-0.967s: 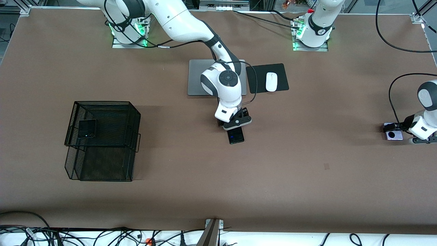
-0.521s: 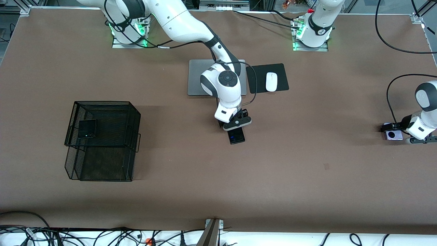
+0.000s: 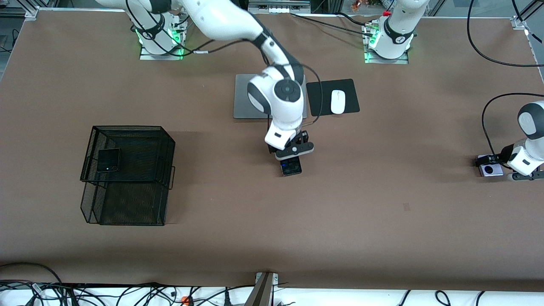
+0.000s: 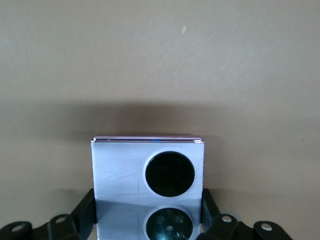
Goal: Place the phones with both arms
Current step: 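Carry the slab phone basketward while the left gripper lifts the white phone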
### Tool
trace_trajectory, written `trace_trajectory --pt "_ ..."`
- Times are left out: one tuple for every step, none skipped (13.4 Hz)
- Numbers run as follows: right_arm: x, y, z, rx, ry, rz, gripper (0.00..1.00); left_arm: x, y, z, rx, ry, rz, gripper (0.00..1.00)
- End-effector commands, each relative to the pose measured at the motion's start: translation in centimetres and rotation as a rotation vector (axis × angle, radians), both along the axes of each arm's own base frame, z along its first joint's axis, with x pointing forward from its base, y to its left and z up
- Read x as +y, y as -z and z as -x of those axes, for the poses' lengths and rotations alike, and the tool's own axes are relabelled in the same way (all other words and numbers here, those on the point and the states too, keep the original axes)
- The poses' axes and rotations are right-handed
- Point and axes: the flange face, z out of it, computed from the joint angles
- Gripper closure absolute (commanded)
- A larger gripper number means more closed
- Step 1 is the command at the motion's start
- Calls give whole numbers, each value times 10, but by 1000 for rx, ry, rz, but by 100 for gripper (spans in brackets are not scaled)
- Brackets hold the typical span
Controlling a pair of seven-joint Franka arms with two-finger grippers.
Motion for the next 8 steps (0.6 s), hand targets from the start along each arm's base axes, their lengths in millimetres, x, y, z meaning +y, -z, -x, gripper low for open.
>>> trace_trajectory --pt "-27 -75 -8 45 40 12 100 -36 -59 -33 53 40 -49 94" --pt "-40 -97 -13 60 58 12 100 -59 -79 -48 76 46 -43 93" --pt "-54 -115 -19 67 72 16 100 -87 -93 -57 109 43 -23 93" --pt "-76 -134 -26 77 99 36 100 -118 -106 -65 134 39 -4 93" --pt "-109 -140 -37 111 159 90 100 -152 -116 -71 156 52 15 93" --pt "-136 -149 -41 139 177 111 100 -179 -121 -73 168 81 38 93" --pt "-172 -152 -47 165 193 127 100 -222 -128 -79 167 121 71 93" --pt "-214 -158 -51 182 205 125 100 -264 -131 -83 169 133 81 93"
